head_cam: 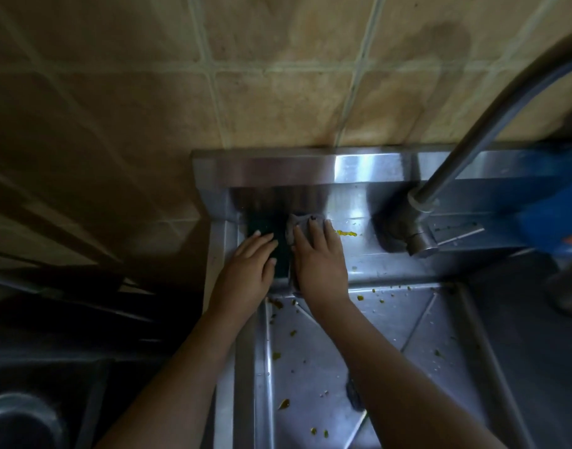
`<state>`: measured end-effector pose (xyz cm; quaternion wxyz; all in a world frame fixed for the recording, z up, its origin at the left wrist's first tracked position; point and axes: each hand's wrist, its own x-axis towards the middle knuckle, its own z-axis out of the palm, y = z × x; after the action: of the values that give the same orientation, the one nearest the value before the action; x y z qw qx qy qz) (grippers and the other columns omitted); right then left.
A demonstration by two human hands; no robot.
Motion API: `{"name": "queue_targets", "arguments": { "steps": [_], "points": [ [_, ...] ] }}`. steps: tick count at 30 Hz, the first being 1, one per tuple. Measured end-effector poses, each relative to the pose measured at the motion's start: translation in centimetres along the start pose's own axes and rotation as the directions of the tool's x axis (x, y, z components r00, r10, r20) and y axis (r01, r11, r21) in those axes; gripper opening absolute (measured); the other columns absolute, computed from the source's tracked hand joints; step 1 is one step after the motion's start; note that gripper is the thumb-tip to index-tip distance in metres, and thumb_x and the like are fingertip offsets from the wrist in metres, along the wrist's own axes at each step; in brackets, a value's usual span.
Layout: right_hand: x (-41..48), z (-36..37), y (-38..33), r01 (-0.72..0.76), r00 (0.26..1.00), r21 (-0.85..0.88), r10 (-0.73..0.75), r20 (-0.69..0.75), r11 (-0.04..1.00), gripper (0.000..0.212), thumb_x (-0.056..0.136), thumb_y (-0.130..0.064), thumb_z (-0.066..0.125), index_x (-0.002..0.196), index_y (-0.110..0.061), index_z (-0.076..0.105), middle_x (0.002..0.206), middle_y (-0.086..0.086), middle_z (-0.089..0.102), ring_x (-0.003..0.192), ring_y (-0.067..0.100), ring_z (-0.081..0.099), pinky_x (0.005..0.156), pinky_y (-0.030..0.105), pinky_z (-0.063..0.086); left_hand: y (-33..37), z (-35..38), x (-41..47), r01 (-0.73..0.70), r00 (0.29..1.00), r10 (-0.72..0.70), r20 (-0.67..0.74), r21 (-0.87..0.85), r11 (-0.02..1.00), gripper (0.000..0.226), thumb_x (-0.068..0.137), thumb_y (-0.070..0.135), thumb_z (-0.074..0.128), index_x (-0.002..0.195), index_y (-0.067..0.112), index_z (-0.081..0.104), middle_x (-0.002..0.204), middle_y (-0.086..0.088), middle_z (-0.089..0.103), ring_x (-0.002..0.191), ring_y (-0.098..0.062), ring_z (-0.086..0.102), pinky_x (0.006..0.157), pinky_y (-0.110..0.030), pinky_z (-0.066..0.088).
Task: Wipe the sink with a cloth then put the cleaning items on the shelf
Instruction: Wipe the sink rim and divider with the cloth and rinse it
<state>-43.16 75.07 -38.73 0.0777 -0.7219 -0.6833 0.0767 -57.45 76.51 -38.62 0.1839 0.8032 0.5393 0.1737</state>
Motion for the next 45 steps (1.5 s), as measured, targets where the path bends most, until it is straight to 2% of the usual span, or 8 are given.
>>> {"name": "queue_targets", "arguments": {
  "steps": [8, 13, 17, 21, 29, 35, 39, 45],
  "points": [
    [-0.3, -0.1, 2.1, -0.09, 0.995, -0.05, 0.091, 0.028, 0.995, 0.053, 0.097, -0.03, 0.031, 0.148, -0.02, 0.021, 0.158, 0.009, 0.01, 0.145, 0.03, 0.001, 0.118, 0.038, 0.004, 0.0, -0.1, 0.0, 0.008, 1.0, -0.008, 0.01, -0.002, 1.0, 0.038, 0.095, 0.022, 0.046, 0.133, 0.015, 0.048, 0.142, 0.001, 0.044, 0.137, -0.013, 0.028, 0.107, -0.022, 0.021],
    [-0.2, -0.4, 4.7, -0.165, 0.985, -0.135, 0.171, 0.027, 0.977, 0.054, 0.098, -0.032, 0.016, 0.149, -0.015, 0.016, 0.157, 0.01, 0.01, 0.146, 0.028, -0.001, 0.118, 0.038, 0.001, -0.1, -0.2, -0.1, 0.002, 1.0, -0.002, 0.006, -0.011, 1.0, 0.038, 0.095, 0.023, 0.046, 0.132, 0.016, 0.049, 0.141, 0.001, 0.045, 0.136, -0.013, 0.029, 0.106, -0.023, 0.021],
    [-0.7, -0.8, 4.9, -0.282, 0.956, 0.03, 0.284, -0.073, 0.959, 0.047, 0.101, -0.029, 0.027, 0.145, -0.012, 0.031, 0.156, 0.012, 0.018, 0.145, 0.03, 0.006, 0.118, 0.038, 0.004, -0.1, -0.1, 0.0, 0.0, 1.0, 0.001, 0.008, -0.02, 1.0, 0.038, 0.095, 0.022, 0.046, 0.132, 0.015, 0.049, 0.141, 0.0, 0.045, 0.137, -0.014, 0.029, 0.106, -0.024, 0.022],
    [-0.5, -0.8, 3.2, -0.272, 0.941, 0.124, 0.291, -0.173, 0.954, 0.044, 0.101, -0.024, 0.033, 0.139, -0.003, 0.041, 0.148, 0.02, 0.032, 0.142, 0.035, 0.017, 0.118, 0.04, 0.005, 0.0, 0.0, 0.0, 0.01, 1.0, -0.01, 0.008, -0.008, 1.0, 0.038, 0.095, 0.024, 0.044, 0.133, 0.017, 0.048, 0.142, 0.002, 0.044, 0.137, -0.013, 0.028, 0.107, -0.026, 0.023],
    [-0.4, 0.3, -1.5, -0.173, 0.979, 0.249, 0.193, -0.061, 0.953, 0.044, 0.1, -0.02, 0.034, 0.143, -0.016, 0.035, 0.155, 0.011, 0.022, 0.145, 0.031, 0.002, 0.117, 0.04, 0.003, 0.0, 0.2, 0.0, 0.023, 1.0, -0.022, -0.007, 0.01, 1.0, 0.038, 0.094, 0.023, 0.047, 0.131, 0.015, 0.049, 0.141, 0.001, 0.045, 0.136, -0.014, 0.03, 0.106, -0.026, 0.024],
    [-0.4, 0.0, 0.9, -0.119, 0.989, 0.102, 0.127, -0.072, 0.988, 0.044, 0.1, -0.02, 0.032, 0.144, -0.013, 0.032, 0.155, 0.01, 0.022, 0.146, 0.028, 0.004, 0.117, 0.035, -0.002, -0.1, 0.2, 0.0, 0.014, 1.0, -0.014, -0.016, 0.001, 1.0, 0.037, 0.093, 0.022, 0.05, 0.13, 0.014, 0.051, 0.139, 0.0, 0.047, 0.135, -0.015, 0.032, 0.105, -0.024, 0.022],
    [-0.3, -0.3, 4.1, -0.217, 0.974, 0.031, 0.219, -0.065, 0.976, 0.046, 0.1, -0.023, 0.031, 0.145, -0.012, 0.029, 0.156, 0.01, 0.018, 0.146, 0.027, 0.004, 0.116, 0.034, -0.002, -0.3, 0.2, 0.0, 0.008, 1.0, -0.008, -0.018, -0.001, 1.0, 0.037, 0.093, 0.022, 0.049, 0.129, 0.015, 0.052, 0.138, -0.001, 0.048, 0.134, -0.015, 0.033, 0.104, -0.024, 0.023],
    [-0.6, -0.8, 6.5, -0.341, 0.932, 0.073, 0.347, -0.102, 0.937, 0.05, 0.097, -0.021, 0.042, 0.144, -0.007, 0.031, 0.155, 0.012, 0.02, 0.143, 0.028, 0.017, 0.116, 0.037, 0.013, -0.2, 0.2, 0.0, -0.004, 1.0, 0.004, -0.022, -0.002, 1.0, 0.036, 0.094, 0.02, 0.05, 0.128, 0.013, 0.053, 0.138, -0.002, 0.049, 0.134, -0.017, 0.034, 0.104, -0.025, 0.023]
  ]
}}
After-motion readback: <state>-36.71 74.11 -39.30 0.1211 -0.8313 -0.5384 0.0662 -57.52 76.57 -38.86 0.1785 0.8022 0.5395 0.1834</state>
